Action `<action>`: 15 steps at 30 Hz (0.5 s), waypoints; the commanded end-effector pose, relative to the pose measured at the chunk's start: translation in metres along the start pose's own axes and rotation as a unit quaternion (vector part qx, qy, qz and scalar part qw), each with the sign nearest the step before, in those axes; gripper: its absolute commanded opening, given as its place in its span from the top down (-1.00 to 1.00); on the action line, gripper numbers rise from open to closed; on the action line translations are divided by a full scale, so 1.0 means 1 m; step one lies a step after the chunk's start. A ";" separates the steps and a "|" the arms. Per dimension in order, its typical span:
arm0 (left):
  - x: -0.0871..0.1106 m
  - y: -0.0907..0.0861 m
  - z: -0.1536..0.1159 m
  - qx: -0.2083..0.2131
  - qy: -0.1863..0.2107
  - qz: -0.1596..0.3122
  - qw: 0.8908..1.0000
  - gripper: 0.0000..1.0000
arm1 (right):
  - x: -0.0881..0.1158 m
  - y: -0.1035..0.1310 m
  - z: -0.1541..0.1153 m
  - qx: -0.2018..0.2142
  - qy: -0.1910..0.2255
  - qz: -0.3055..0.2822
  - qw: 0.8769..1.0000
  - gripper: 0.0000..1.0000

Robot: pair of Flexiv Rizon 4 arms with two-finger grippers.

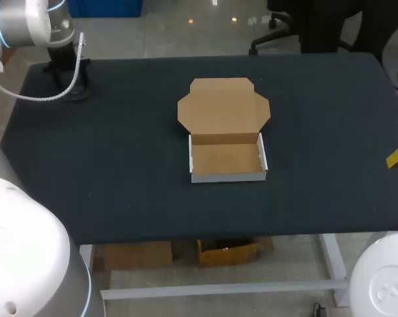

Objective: Assemble the packaging by folding the flat box into shape, placing the metal phone stand inside, and closing the box properly

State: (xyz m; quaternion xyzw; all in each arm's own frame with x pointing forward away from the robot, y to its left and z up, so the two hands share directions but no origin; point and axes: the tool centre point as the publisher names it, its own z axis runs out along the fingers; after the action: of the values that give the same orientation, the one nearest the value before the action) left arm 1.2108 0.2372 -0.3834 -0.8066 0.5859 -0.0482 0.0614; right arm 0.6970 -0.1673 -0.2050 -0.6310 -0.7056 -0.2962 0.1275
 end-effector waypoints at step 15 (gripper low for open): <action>-0.001 0.036 -0.042 0.031 -0.016 0.007 0.999 1.00 | 0.000 -0.001 -0.001 -0.001 0.001 0.000 1.000 -1.00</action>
State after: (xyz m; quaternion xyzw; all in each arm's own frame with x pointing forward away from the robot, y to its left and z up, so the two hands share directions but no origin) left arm 1.1875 0.2286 -0.3598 -0.8026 0.5906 -0.0408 0.0739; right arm 0.6970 -0.1674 -0.2050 -0.6310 -0.7056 -0.2962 0.1275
